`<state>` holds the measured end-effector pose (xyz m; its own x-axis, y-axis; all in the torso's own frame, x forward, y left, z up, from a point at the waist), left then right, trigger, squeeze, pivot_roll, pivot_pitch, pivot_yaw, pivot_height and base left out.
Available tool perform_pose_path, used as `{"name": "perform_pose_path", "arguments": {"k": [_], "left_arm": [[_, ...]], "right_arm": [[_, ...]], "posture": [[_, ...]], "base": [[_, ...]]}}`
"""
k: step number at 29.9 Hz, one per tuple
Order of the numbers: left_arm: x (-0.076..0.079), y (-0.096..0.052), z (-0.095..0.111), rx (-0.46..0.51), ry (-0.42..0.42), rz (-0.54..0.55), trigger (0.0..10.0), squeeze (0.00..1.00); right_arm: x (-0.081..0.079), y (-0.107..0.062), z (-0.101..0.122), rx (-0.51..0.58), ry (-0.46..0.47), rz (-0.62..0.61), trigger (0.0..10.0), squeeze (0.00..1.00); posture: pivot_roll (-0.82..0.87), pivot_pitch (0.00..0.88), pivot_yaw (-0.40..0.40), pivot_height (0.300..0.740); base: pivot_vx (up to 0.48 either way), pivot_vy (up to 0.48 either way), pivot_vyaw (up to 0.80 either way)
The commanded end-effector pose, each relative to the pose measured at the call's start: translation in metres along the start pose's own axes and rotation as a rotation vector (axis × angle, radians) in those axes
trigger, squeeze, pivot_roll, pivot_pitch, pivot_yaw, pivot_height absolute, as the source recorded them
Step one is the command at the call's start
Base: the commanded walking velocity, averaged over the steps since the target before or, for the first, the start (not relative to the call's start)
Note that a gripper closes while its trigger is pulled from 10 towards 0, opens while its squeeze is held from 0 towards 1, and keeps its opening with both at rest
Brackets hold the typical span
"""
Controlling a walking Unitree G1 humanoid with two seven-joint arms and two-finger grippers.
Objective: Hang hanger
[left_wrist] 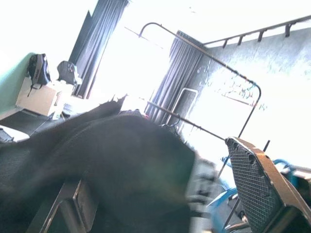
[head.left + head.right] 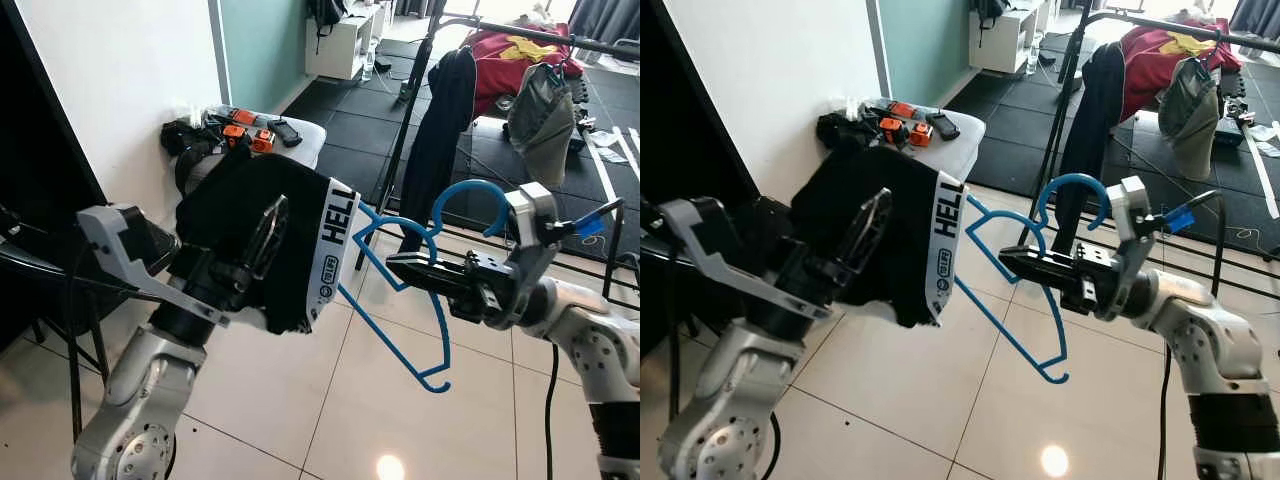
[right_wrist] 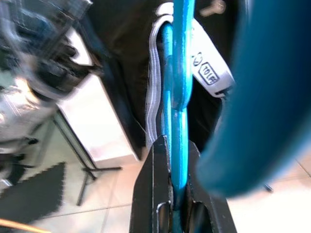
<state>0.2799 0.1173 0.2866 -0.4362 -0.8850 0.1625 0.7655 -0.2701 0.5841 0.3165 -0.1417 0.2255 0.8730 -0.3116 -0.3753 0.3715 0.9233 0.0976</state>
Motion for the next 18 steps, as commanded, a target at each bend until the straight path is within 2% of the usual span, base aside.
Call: {"name": "perform_pose_path", "arguments": {"k": [1,2,4,13,17,18], "left_arm": [[-0.002,-0.001,0.003,0.020,-0.020,0.018,10.0,0.95],[-0.002,-0.001,0.003,0.020,-0.020,0.018,10.0,0.95],[-0.003,0.001,0.006,0.035,-0.025,0.024,10.0,0.94],[-0.003,0.002,0.006,0.042,-0.031,0.024,10.0,0.93],[-0.002,0.004,0.008,0.048,-0.036,0.022,10.0,0.92],[-0.003,0.004,0.009,0.048,-0.033,0.023,10.0,0.91]], "right_arm": [[0.009,0.002,-0.003,-0.011,-0.022,-0.053,10.0,0.00],[0.009,0.002,-0.003,-0.011,-0.022,-0.053,10.0,0.00],[0.021,0.003,0.001,0.013,-0.033,-0.123,10.0,0.00],[0.024,0.003,0.007,0.038,-0.040,-0.144,10.0,0.00],[0.036,0.002,0.011,0.073,-0.053,-0.208,10.0,0.00],[0.045,0.001,0.020,0.123,-0.060,-0.259,10.0,0.00]], "posture": [[-0.06,0.112,-0.026,0.740],[-0.06,0.112,-0.026,0.740],[-0.06,0.112,-0.027,0.740],[-0.06,0.112,-0.027,0.740],[-0.06,0.111,-0.027,0.740],[-0.05,0.111,-0.029,0.740]], "base": [[0.000,0.000,0.00],[0.000,0.000,0.00],[0.000,0.000,0.00],[0.000,0.000,0.00],[0.000,0.000,0.00],[0.000,0.000,0.00]]}}
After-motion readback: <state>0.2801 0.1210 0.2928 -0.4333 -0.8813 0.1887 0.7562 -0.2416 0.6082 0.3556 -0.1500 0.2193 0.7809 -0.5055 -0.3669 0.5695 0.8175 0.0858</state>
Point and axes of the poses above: a point about 5 cm out from each wrist's last joint towards the gripper, its own y axis pointing out of the wrist towards the gripper, its own z axis along the axis of the wrist's last joint, x = y × z, the point moved 6 cm from there along y, pointing out of the wrist towards the gripper, and after that the axes turned 14 degrees about y, right-handed, at the moved point
